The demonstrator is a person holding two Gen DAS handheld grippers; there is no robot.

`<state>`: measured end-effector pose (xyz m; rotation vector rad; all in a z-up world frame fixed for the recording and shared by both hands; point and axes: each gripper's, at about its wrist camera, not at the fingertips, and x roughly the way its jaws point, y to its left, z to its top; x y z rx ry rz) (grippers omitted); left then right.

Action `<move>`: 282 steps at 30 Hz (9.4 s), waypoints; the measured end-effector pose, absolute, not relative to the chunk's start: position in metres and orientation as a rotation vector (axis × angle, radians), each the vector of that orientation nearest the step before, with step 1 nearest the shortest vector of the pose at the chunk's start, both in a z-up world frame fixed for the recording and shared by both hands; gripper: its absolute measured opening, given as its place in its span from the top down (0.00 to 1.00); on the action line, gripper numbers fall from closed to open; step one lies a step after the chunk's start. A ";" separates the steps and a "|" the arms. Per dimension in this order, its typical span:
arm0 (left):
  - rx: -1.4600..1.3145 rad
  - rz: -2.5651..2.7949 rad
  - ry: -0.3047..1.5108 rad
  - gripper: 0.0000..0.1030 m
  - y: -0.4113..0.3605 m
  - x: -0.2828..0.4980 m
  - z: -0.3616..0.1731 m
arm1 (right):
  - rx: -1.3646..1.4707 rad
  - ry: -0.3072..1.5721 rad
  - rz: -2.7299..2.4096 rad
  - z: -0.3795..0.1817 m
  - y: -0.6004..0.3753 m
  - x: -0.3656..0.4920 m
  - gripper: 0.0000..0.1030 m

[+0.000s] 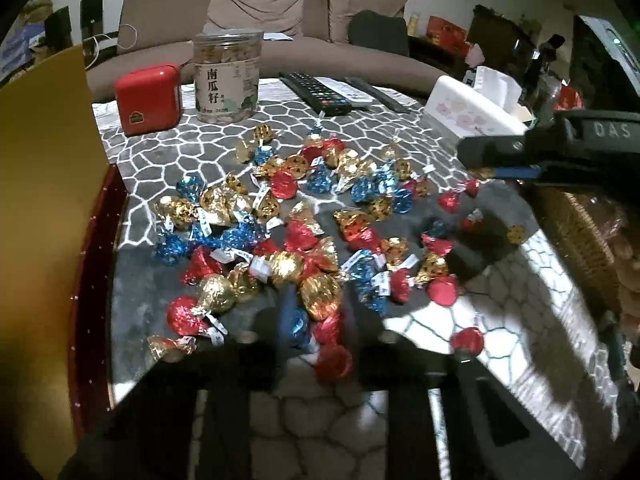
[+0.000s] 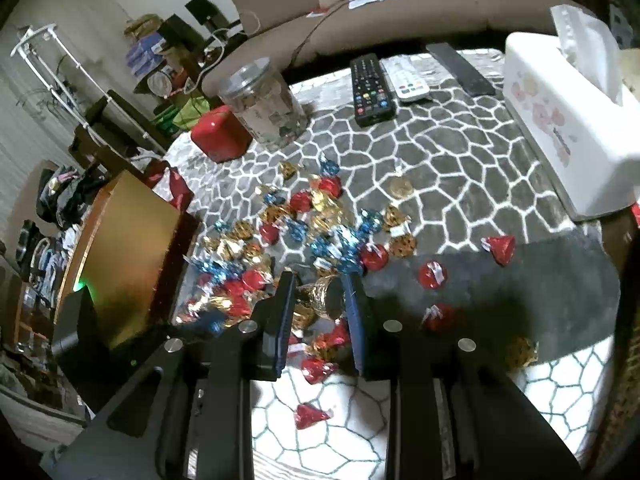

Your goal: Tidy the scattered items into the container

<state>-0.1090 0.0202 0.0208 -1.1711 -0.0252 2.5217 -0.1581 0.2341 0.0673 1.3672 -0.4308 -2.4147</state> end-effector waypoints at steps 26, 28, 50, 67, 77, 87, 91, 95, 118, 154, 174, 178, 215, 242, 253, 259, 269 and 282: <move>-0.755 2.554 -0.489 0.93 -0.100 -0.066 0.162 | 1.075 -0.889 -1.932 0.122 0.166 -0.137 0.77; -0.771 2.604 -0.471 0.93 -0.115 -0.065 0.163 | 1.068 -0.869 -1.937 0.126 0.156 -0.138 0.77; -1.221 2.807 -0.370 0.76 -0.186 -0.095 0.114 | 1.268 -0.232 -2.148 0.120 -0.039 -0.191 0.70; -1.088 2.828 -0.231 0.70 -0.138 -0.079 0.143 | 1.201 -0.188 -2.253 0.165 0.044 -0.133 0.69; -1.044 2.745 -0.145 0.70 -0.085 -0.071 0.150 | 1.246 -0.297 -2.380 0.154 0.135 -0.110 0.65; -1.119 2.512 -0.182 0.65 -0.031 -0.078 0.130 | 1.484 -0.310 -2.335 0.069 0.171 -0.132 0.65; -1.178 2.502 -0.120 0.65 -0.016 -0.086 0.112 | 1.513 -0.342 -2.324 0.050 0.179 -0.139 0.65; -1.260 2.491 -0.119 0.65 -0.015 -0.094 0.094 | 1.502 -0.369 -2.272 0.040 0.174 -0.141 0.65; -1.146 2.528 0.172 0.55 0.022 -0.099 0.064 | 1.291 -0.342 -2.402 0.092 0.182 -0.130 0.94; -0.848 2.680 -0.279 0.97 -0.111 -0.068 0.182 | 1.075 -0.438 -2.283 0.167 0.148 -0.115 0.94; -1.294 2.892 -0.149 0.96 -0.196 -0.092 0.121 | 1.225 -0.119 -2.137 0.109 -0.080 -0.164 0.92; -1.302 2.898 -0.150 0.96 -0.197 -0.091 0.123 | 1.219 -0.123 -2.157 0.115 -0.079 -0.164 0.78; -1.175 2.925 -0.048 0.27 -0.086 0.013 0.150 | 1.245 -0.149 -2.540 0.167 0.122 -0.042 0.39; -1.277 2.815 0.042 0.26 0.033 0.010 0.063 | 1.400 -0.116 -2.715 0.050 0.229 0.005 0.31; -1.365 2.822 0.029 0.26 0.036 -0.016 0.029 | 1.438 -0.110 -2.750 0.020 0.230 -0.014 0.21; -1.440 2.807 -0.005 0.26 0.030 -0.026 0.010 | 1.469 -0.016 -2.763 0.006 0.224 -0.018 0.09; -1.392 2.827 -0.008 0.16 0.028 -0.026 0.006 | 1.487 -0.001 -2.789 0.003 0.222 -0.018 0.00; -1.417 2.788 0.028 0.00 0.025 -0.030 0.001 | 1.494 0.007 -2.796 0.002 0.222 -0.021 0.00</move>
